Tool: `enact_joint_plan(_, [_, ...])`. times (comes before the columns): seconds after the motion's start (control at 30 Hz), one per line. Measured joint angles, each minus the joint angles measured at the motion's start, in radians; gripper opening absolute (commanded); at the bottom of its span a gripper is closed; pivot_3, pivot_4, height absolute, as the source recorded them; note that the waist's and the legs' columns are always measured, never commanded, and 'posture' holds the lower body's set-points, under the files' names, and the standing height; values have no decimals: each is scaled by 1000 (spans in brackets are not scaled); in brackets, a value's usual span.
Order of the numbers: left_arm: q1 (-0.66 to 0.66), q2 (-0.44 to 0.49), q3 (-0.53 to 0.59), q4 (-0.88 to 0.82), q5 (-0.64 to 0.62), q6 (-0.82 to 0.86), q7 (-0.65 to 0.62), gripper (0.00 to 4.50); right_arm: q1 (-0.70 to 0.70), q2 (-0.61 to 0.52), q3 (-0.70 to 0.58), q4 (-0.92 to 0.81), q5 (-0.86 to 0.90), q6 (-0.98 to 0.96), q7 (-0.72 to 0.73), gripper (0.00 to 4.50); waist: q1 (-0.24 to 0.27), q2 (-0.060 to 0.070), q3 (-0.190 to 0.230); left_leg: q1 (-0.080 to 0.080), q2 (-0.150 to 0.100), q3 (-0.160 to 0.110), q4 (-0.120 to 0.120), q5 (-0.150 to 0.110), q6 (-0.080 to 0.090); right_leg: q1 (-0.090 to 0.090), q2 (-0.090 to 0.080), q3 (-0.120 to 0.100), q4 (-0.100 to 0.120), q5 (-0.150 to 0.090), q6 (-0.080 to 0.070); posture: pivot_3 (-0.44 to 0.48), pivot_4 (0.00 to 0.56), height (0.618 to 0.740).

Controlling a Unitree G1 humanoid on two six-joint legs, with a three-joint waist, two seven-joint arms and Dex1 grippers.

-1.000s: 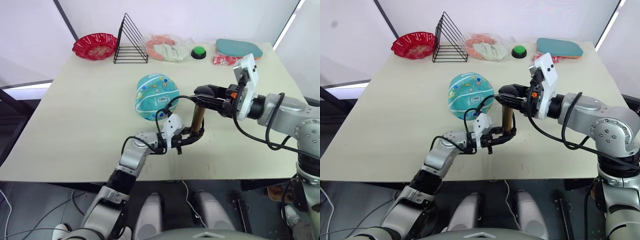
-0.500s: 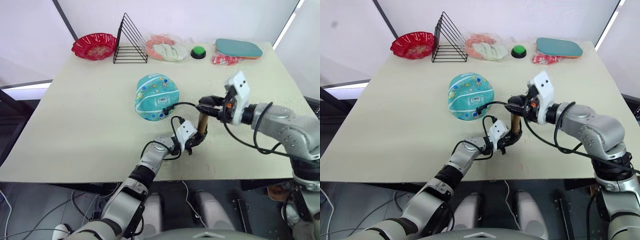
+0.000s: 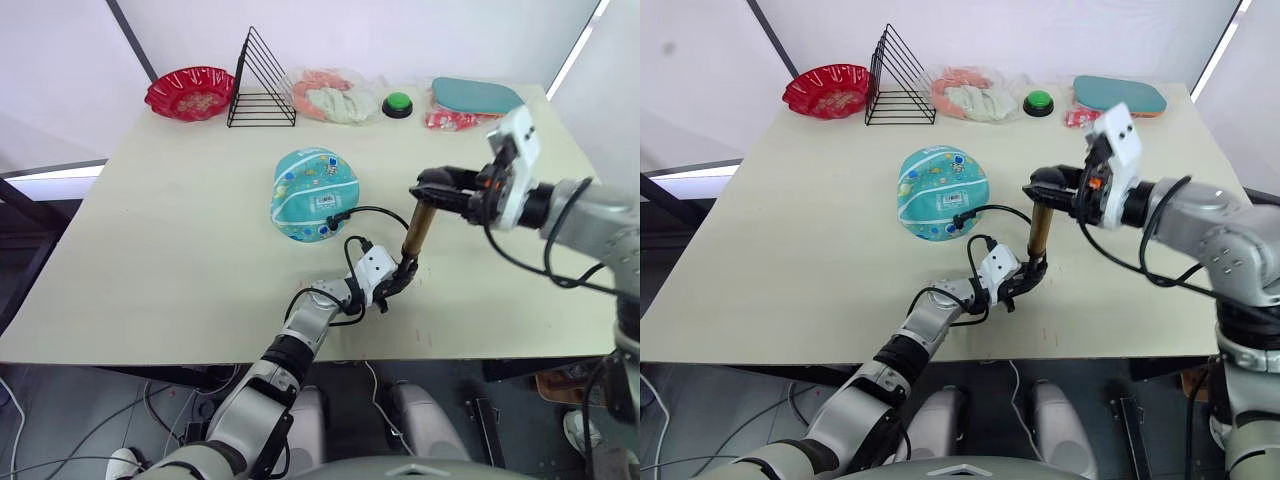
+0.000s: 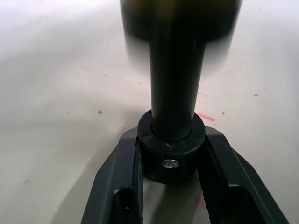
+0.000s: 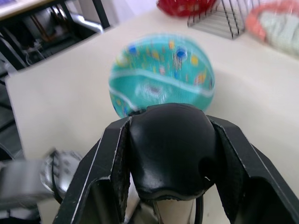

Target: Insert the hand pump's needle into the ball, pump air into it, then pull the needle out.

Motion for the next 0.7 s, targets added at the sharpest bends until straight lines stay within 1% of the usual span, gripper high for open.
enact_joint_plan(0.03, [0, 0, 0, 0, -2, -3, -8, 1077, -60, -13, -26, 5, 45, 47, -25, 1839, -1, 0, 0, 0, 0, 0, 0, 0, 0, 0, 0, 0, 0, 0, 0, 0, 150, 740])
enact_joint_plan(0.13, [0, 3, 2, 0, -4, -9, -24, 1077, -148, -44, -68, 7, 111, 106, -67, 1839, 1, 0, 0, 0, 0, 0, 0, 0, 0, 0, 0, 0, 0, 0, 0, 0, 150, 740])
enact_joint_plan(0.3, [6, 14, 5, 0, -5, -16, -41, 1076, -167, -46, -80, 6, 148, 132, -114, 1839, 0, 0, 0, 0, 0, 1, 0, -1, 1, 0, 0, 1, -1, 0, 0, 0, 150, 740])
enact_joint_plan(0.37, [9, 14, 6, 2, -4, -15, -41, 1076, -118, -36, -90, -19, 136, 94, -114, 1839, 1, -1, -3, 0, 0, 1, -1, -1, 1, 0, 0, 1, -1, 0, 0, 0, 150, 740])
enact_joint_plan(0.4, [14, 15, 7, 4, -2, -15, -39, 1075, -52, -8, -100, -41, 116, 42, -109, 1839, 1, -3, -10, 1, 1, 0, -1, -2, 4, 1, 1, 0, -2, 0, 0, 0, 150, 740])
enact_joint_plan(0.47, [19, 15, 8, 11, 3, -14, -36, 1075, 58, 26, -89, -63, 55, -69, -82, 1839, -2, 0, -21, 2, 1, 3, -1, -4, 6, 3, 1, 2, -4, 0, 0, 0, 150, 740])
enact_joint_plan(0.5, [21, 16, 9, 16, 7, -10, -34, 1075, 106, 44, -73, -64, 19, -120, -66, 1839, -7, 0, -26, 4, 1, 5, -2, -5, 8, 8, 1, 4, -5, 0, 0, 0, 150, 740])
enact_joint_plan(0.57, [22, 17, 10, 21, 12, -4, -32, 1075, 157, 51, -34, -62, -23, -166, -46, 1839, -9, 1, -27, 17, 2, 6, -4, -6, 9, 16, 2, 5, -8, -1, 0, 0, 150, 740])
enact_joint_plan(0.6, [25, 17, 11, 23, 14, 0, -30, 1075, 190, 59, 2, -60, -66, -205, -30, 1838, -11, 0, -31, 20, 3, 7, -6, -6, 9, 21, 2, 6, -10, -3, -3, 0, 150, 740])
enact_joint_plan(0.7, [33, 21, 17, 24, 14, 2, -31, 1075, 249, 97, 106, -11, -199, -316, 11, 1760, -13, -1, -39, 28, 3, 12, -11, -6, 9, 22, 3, 11, -10, -3, -4, 0, 150, 740])
